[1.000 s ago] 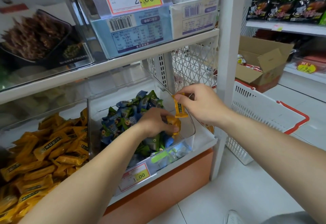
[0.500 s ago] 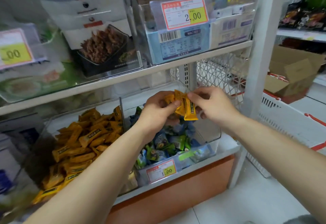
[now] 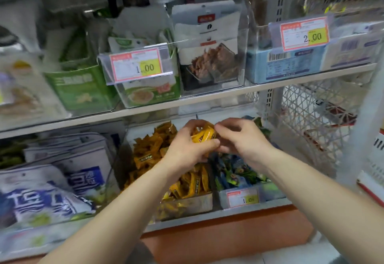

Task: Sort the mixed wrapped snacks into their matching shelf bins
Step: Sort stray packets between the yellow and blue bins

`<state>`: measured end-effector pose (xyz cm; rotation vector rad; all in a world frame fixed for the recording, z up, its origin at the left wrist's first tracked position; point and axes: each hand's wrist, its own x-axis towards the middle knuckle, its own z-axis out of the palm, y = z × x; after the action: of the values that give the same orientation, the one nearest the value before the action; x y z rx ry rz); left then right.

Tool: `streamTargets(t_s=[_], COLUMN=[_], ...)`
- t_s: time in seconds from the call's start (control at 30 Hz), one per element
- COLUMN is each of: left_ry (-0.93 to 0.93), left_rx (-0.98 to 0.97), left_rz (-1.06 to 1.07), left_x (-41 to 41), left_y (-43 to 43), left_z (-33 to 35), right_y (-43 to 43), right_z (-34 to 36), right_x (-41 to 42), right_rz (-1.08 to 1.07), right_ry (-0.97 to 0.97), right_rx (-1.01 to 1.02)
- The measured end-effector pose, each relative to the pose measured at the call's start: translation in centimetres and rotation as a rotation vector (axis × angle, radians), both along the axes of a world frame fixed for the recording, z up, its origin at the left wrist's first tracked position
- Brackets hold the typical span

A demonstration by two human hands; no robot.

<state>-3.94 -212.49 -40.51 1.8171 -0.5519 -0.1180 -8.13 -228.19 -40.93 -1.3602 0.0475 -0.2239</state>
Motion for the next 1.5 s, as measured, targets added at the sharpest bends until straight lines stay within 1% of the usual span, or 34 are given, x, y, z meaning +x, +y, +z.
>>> streamTargets(t_s=[0.07, 0.1, 0.13, 0.2, 0.23, 0.3, 0.33, 0.4, 0.47, 0.53, 0.63, 0.7, 0.77, 0.83, 0.87, 0.93, 1.07, 1.17, 1.23, 1.27, 1.37, 1.5], left_ry=[-0.186, -0.245, -0.279, -0.326, -0.343, -0.32, -0.307, -0.369, -0.442, -0.463, -0.546, -0.652, -0.794, -0.932, -0.96, -0.942, -0.956, -0.965, -0.969, -0.971, -0.975, -0.98], left_rx=[0.179, 0.255, 0.327, 0.5, 0.599, 0.766, 0.813, 0.813, 0.715, 0.64, 0.646, 0.715, 0.818, 0.863, 0.87, 0.874, 0.935, 0.986, 0.983, 0.974, 0.953, 0.944], left_rz=[0.065, 0.08, 0.093, 0.115, 0.111, 0.067, 0.05, 0.059, 0.079, 0.035, -0.099, -0.166, -0.197, -0.211, -0.226, -0.26, -0.253, -0.234, -0.226, -0.224, -0.231, -0.215], left_x=[0.8, 1.4, 2.2, 4.3, 5.5, 7.1, 7.6, 7.9, 7.0, 5.2, 2.3, 1.1, 0.6, 0.3, 0.1, -0.1, 0.2, 0.2, 0.2, 0.2, 0.3, 0.3], left_y=[2.2, 3.2, 3.9, 4.8, 5.0, 5.2, 5.2, 4.7, 3.6, 2.0, -0.2, -1.2, -1.8, -2.5, -2.9, -3.7, -4.6, -4.7, -4.8, -4.8, -4.8, -4.8], left_z=[0.4, 0.7, 1.0, 1.3, 1.5, 1.8, 1.9, 1.8, 1.4, 0.5, -1.5, -2.7, -3.7, -4.4, -4.6, -4.8, -5.0, -5.2, -5.3, -5.3, -5.3, -5.4], right_y=[0.9, 1.2, 1.3, 1.2, 1.0, 0.3, -0.2, -1.5, -3.4, -5.9, -9.5, -10.9, -11.5, -11.4, -11.4, -11.4, -11.6, -11.6, -11.3, -11.2, -11.3, -11.6], right_z=[-0.2, -0.3, -0.5, -0.9, -1.0, -1.4, -1.5, -1.6, -1.4, -1.2, -1.3, -1.5, -2.0, -2.8, -3.3, -4.6, -6.6, -7.4, -7.4, -7.5, -7.9, -7.3], right_x=[0.2, 0.3, 0.5, 0.8, 0.8, 0.8, 0.7, 0.5, 0.1, -0.4, -1.3, -1.7, -1.9, -1.8, -1.7, -1.4, -0.5, 0.6, 1.1, 1.1, 1.1, 0.5], right_rz=[0.076, 0.087, 0.071, 0.012, -0.009, -0.02, -0.022, -0.031, -0.052, -0.082, -0.149, -0.174, -0.122, 0.005, 0.074, 0.184, 0.288, 0.261, 0.229, 0.219, 0.234, 0.398], right_ry=[0.019, 0.019, 0.009, -0.024, -0.032, -0.029, -0.025, -0.008, 0.008, 0.042, 0.098, 0.117, 0.15, 0.234, 0.293, 0.408, 0.604, 0.694, 0.752, 0.762, 0.722, 0.742], right_rx=[-0.042, -0.129, -0.276, -0.592, -0.69, -0.801, -0.855, -0.943, -0.982, -1.014, -1.092, -1.123, -1.131, -1.187, -1.247, -1.322, -1.291, -1.364, -1.418, -1.412, -1.294, -0.987])
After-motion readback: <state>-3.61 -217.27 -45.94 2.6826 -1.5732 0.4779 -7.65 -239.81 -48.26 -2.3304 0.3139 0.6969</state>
